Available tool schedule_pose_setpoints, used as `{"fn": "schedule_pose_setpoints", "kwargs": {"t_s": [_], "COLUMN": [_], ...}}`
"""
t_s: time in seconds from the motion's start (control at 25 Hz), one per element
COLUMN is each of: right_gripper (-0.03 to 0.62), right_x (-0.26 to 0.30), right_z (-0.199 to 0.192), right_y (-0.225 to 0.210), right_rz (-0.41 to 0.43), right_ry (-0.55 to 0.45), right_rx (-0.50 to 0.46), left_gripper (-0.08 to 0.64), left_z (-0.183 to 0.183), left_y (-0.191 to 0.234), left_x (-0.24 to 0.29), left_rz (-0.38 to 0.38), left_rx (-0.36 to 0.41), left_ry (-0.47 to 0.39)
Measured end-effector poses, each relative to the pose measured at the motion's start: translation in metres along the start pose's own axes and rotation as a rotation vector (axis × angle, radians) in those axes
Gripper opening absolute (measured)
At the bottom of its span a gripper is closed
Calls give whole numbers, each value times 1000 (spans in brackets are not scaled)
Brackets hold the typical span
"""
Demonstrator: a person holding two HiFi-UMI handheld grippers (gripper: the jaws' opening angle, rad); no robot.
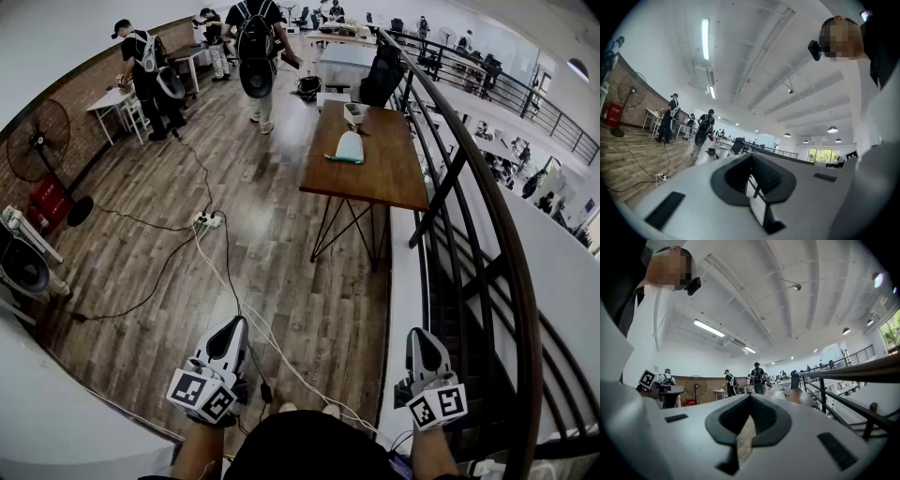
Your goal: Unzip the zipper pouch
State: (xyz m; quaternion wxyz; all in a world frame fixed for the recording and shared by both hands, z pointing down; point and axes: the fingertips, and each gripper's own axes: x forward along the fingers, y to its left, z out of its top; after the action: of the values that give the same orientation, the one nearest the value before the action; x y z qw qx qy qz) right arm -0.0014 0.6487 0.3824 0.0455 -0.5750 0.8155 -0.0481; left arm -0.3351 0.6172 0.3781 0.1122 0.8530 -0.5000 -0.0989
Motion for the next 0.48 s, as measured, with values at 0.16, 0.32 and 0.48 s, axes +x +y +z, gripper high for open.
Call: {"fn": "schedule_pose_setpoints", "kwargs": {"t_s": [0.16, 0.32, 0.48], "right_gripper": [-8, -8, -7], "right_x": [-4, -3, 2], "right_z": [-1, -2, -3], "right_y": [-9, -14, -14], "right_rz": [2, 13, 36], "right_ry": [0, 3, 11], "right_rx": [14, 23, 16], "left_gripper": [14, 14, 14], "left_z": [1, 0, -2], "left_y": [-13, -25, -29], "left_x": [10, 15, 17], "left_rz": [-13, -24, -17], "left_rx": [-4, -6, -5], "left_ry": [0, 0, -1]}}
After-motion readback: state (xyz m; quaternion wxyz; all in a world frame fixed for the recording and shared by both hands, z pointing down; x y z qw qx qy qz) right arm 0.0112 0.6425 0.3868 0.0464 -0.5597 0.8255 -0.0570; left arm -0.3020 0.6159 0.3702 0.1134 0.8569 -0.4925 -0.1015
